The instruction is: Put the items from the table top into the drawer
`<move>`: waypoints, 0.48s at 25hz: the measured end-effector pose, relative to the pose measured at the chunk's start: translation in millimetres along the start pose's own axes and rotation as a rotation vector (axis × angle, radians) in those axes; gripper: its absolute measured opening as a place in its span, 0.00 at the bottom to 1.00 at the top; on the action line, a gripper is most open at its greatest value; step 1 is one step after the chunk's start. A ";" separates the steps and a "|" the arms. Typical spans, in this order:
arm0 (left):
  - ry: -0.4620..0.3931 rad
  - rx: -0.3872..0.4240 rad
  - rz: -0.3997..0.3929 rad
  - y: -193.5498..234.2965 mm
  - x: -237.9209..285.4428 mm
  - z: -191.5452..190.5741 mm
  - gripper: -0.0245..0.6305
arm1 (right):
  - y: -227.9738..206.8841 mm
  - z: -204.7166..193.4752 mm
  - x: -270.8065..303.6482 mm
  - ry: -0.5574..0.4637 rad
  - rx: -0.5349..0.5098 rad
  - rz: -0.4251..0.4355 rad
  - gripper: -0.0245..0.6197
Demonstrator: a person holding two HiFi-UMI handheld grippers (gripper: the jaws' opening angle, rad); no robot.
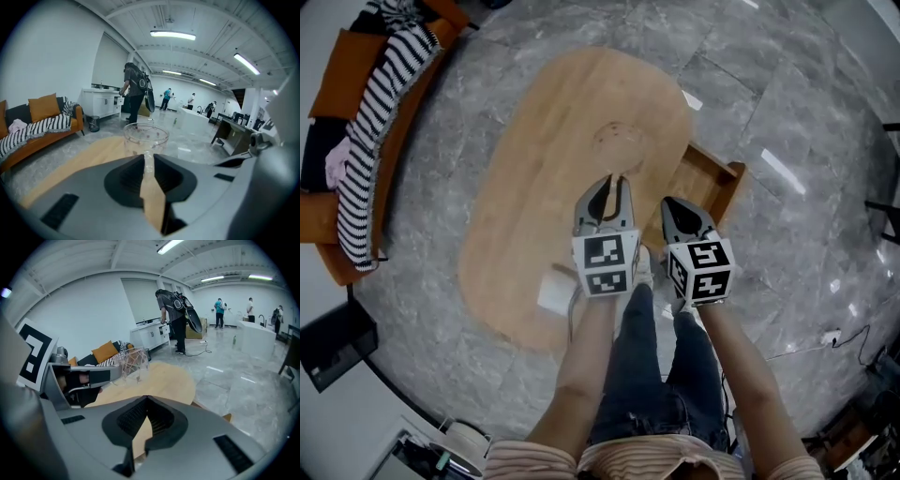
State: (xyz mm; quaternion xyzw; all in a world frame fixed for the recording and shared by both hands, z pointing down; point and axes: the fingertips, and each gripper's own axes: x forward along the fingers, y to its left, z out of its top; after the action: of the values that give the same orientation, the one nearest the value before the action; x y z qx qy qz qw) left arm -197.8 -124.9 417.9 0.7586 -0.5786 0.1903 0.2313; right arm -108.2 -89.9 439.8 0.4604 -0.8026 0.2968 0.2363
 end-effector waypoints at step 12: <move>0.032 0.024 -0.095 -86.7 6.9 -22.9 0.13 | -66.7 -47.1 -43.0 0.021 0.095 -0.084 0.05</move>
State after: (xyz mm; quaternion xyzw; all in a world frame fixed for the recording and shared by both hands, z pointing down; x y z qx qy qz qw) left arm -112.8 -97.9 429.2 0.7849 -0.5356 0.1982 0.2402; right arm -24.6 -58.2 462.5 0.5013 -0.7650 0.3292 0.2348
